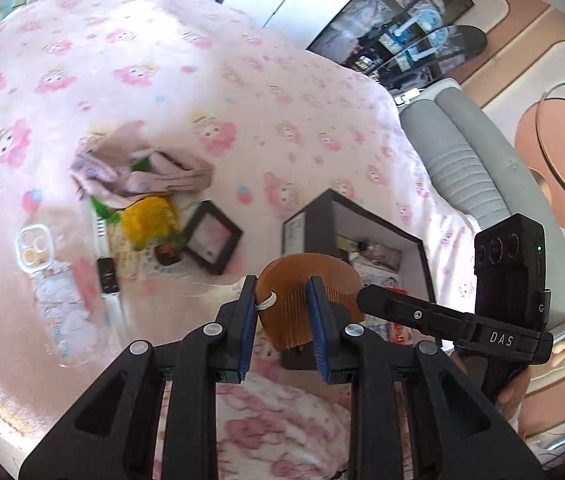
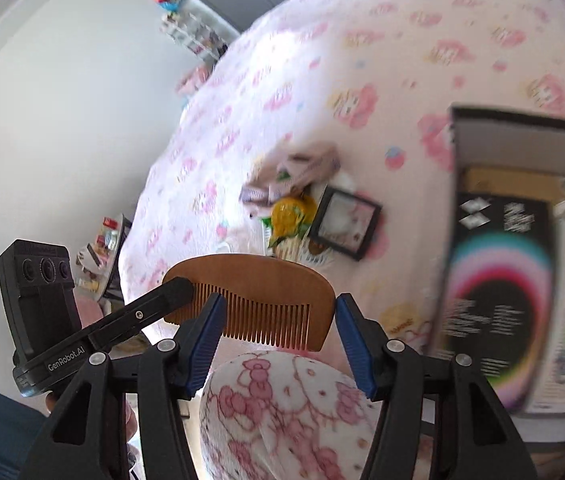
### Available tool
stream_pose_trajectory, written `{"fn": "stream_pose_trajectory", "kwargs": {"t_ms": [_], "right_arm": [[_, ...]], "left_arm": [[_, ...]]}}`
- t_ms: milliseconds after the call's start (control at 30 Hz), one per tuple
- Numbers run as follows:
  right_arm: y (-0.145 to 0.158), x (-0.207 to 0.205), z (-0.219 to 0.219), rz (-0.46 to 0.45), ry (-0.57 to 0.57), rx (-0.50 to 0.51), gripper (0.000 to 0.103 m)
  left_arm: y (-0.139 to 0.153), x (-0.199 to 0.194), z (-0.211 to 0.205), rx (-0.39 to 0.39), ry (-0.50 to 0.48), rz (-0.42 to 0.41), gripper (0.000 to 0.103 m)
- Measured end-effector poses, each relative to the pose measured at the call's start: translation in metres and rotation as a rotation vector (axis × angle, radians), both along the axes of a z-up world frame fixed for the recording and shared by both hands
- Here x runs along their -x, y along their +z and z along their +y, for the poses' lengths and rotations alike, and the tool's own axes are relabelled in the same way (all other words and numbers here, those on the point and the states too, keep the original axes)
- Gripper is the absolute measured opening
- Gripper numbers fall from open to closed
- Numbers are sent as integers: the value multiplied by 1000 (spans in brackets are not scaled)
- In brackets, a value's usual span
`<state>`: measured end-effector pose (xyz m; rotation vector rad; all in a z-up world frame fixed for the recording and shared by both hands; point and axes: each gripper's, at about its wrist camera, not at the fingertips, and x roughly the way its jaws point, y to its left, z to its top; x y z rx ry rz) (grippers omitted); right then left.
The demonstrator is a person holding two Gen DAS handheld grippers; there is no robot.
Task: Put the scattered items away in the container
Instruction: 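Carry the comb with the right gripper and lower it beside the red card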
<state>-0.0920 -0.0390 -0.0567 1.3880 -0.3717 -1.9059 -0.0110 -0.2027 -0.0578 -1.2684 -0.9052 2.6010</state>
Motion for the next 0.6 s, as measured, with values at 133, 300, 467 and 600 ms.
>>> {"fn": "stream_pose_trajectory", "kwargs": {"t_ms": [133,300,467,600], "right_arm": [[40,7,82,66,-82,9,54],[49,17,168,135,-189,-34,54],[21,43,236,132,-266,-122,54],[-13,68,267,87,-306,-168,54]], "left_arm": [[25,32,57,12,-104,49,24],[28,84,135,-5,-229,53,24],[-13,135,204,-48,-305,-23,24],[-53,161,231,-71,-326,-100,25]]}}
